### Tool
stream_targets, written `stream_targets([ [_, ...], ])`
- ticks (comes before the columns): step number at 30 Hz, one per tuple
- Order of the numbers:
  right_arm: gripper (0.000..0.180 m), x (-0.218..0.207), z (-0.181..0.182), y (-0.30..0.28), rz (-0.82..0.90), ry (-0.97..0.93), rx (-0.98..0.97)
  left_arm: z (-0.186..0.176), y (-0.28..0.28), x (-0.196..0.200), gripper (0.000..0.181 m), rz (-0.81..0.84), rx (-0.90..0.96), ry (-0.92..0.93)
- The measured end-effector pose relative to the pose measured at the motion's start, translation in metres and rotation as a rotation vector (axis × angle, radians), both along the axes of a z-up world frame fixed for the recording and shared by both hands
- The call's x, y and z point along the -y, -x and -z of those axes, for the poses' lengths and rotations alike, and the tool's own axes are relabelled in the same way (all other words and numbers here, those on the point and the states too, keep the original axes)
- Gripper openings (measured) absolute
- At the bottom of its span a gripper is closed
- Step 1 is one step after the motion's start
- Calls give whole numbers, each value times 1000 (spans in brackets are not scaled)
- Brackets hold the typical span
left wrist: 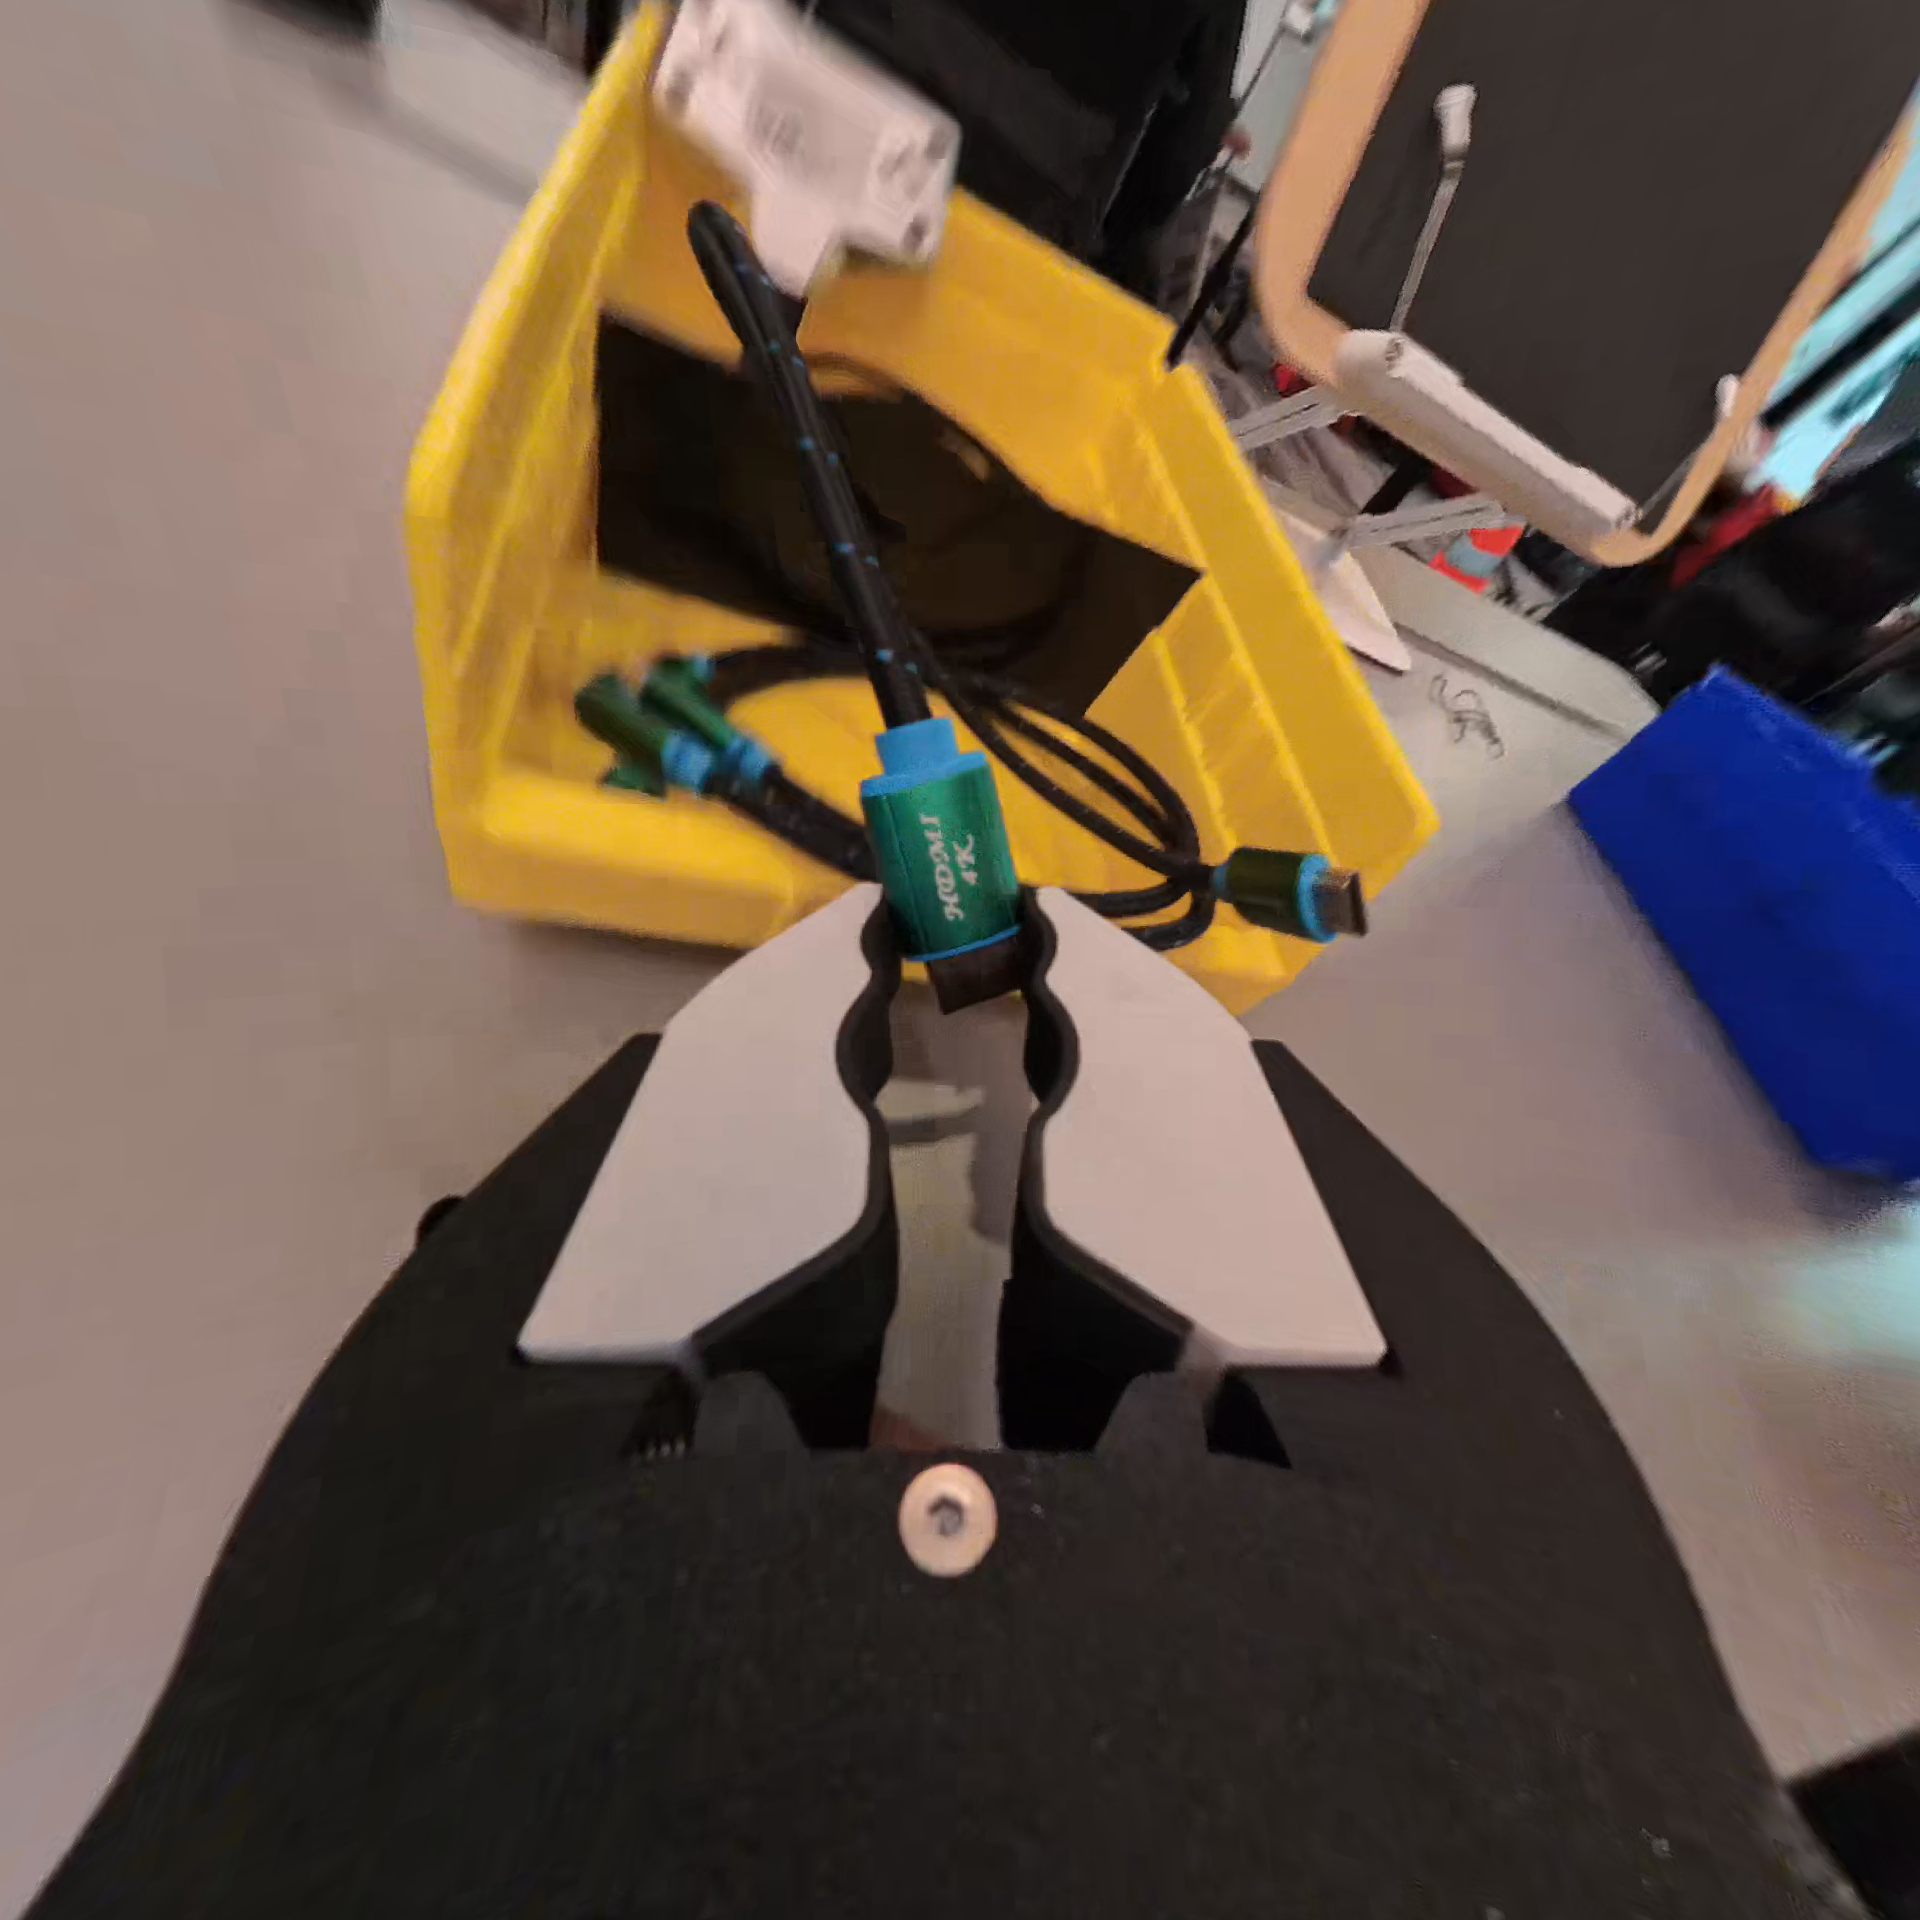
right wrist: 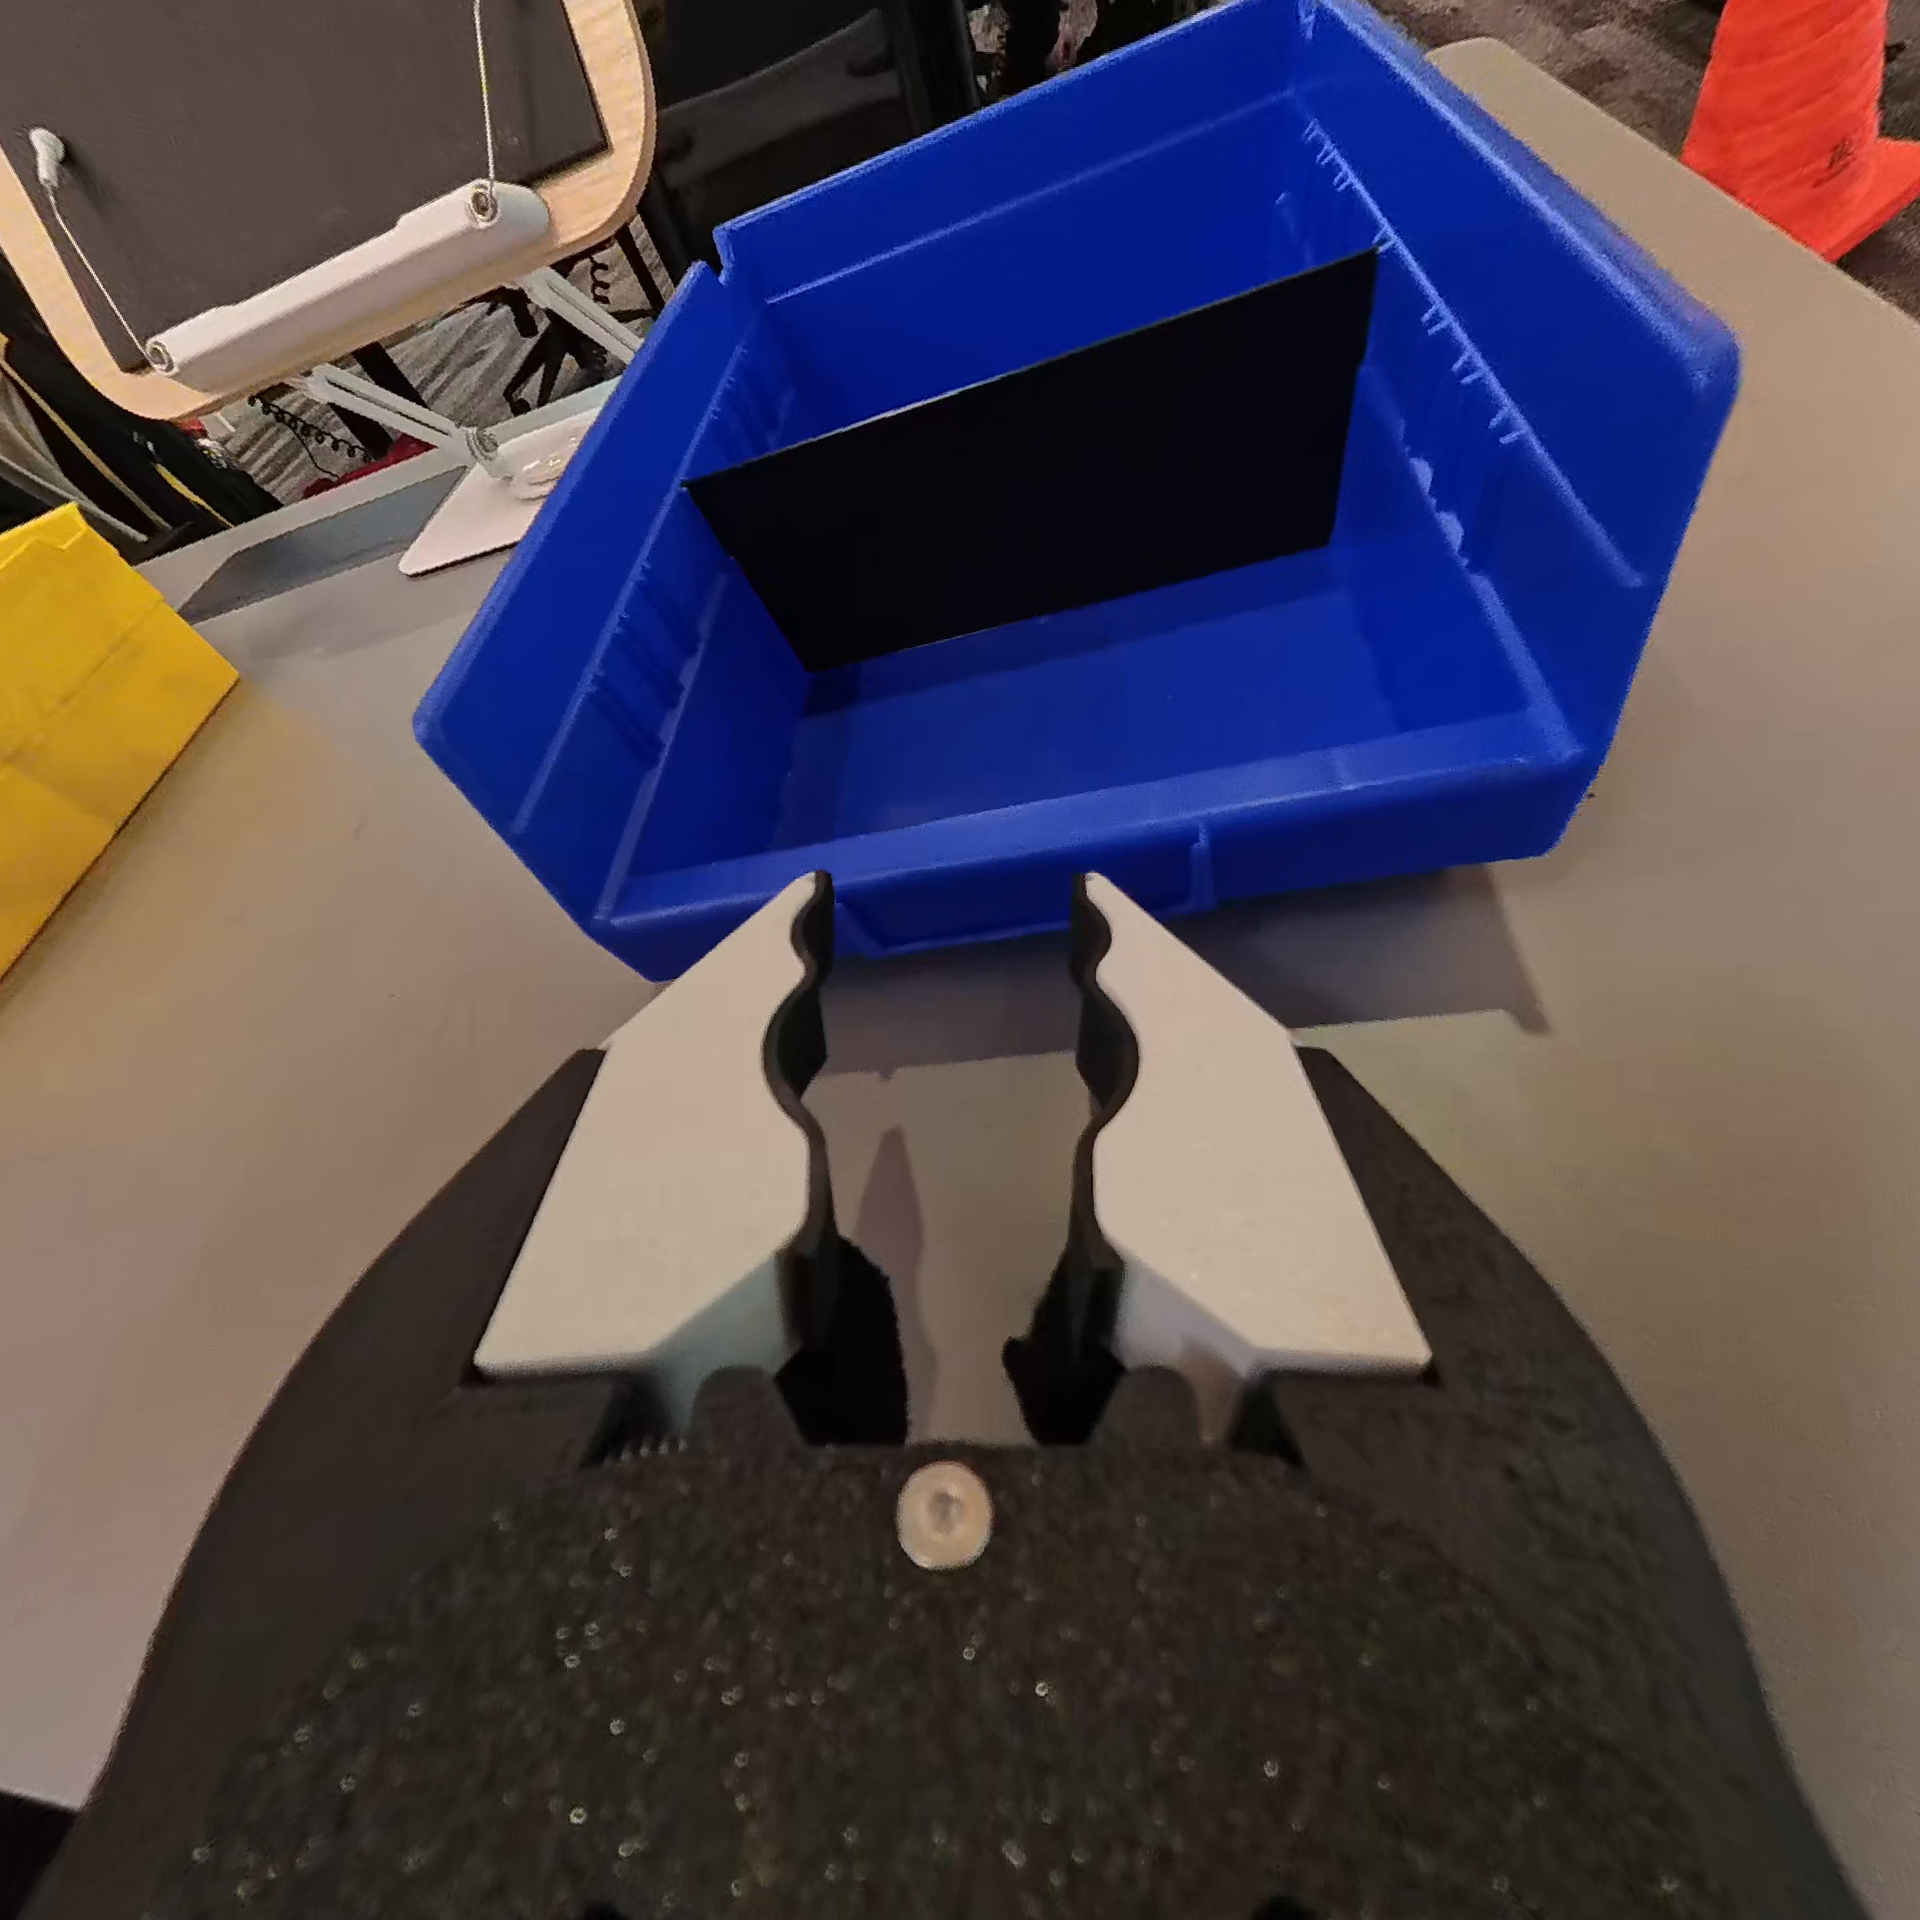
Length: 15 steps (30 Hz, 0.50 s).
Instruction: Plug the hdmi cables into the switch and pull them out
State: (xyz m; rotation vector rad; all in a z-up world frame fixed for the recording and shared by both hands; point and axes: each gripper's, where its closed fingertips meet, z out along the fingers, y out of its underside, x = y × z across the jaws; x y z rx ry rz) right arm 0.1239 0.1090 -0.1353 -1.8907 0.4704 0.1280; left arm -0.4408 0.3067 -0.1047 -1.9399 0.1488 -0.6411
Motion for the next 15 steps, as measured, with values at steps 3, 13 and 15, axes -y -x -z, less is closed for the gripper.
stream_targets([
  [3, 44, 2, -1, 0, 1, -4, -9, -46, -18, 15, 21, 100, -107, -247],
  [13, 43, 5, -2, -2, -6, -5, -7, -126, -142, 115, 8, 958, -57, -304],
  [15, 43, 4, -3, -1, -10, -14, -22, -115, -160, 111, 7, 1023, -131, -255],
])
